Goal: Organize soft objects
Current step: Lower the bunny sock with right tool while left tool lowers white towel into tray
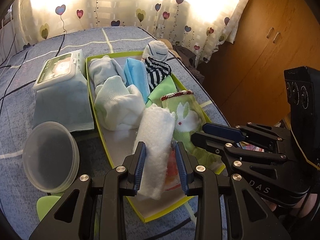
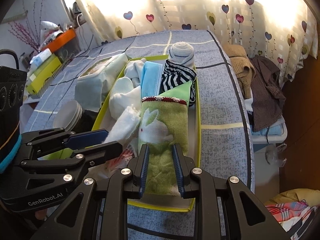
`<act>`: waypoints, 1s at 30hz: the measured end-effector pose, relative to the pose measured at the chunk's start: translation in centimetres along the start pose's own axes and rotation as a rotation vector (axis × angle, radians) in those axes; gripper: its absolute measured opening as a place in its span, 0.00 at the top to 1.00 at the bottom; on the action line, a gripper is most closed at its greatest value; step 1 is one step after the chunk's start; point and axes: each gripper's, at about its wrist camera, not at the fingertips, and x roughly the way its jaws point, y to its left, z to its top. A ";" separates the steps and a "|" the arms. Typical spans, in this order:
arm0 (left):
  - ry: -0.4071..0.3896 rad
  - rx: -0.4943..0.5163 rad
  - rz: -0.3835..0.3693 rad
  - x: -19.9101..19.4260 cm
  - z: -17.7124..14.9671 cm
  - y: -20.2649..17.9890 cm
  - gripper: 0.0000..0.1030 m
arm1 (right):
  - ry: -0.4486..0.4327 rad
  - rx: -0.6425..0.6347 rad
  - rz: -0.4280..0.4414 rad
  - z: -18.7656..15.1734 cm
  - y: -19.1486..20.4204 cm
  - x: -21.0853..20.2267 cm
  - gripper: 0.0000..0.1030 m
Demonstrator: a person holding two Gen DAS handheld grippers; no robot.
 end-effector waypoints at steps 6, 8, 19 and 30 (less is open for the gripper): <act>-0.036 0.008 -0.012 -1.6 -0.2 -0.2 0.69 | -0.001 -0.013 0.005 -0.1 0.1 -0.8 0.72; -0.041 0.005 -0.009 -1.6 -0.2 -0.1 0.69 | 0.000 -0.016 -0.006 -0.1 0.2 -0.8 0.58; 0.030 -0.017 0.032 0.9 0.0 0.6 0.69 | 0.025 -0.007 -0.006 -0.2 0.0 1.4 0.62; -0.047 -0.131 0.059 -0.7 -0.2 1.5 0.79 | -0.041 -0.026 0.028 0.2 0.6 -0.2 0.74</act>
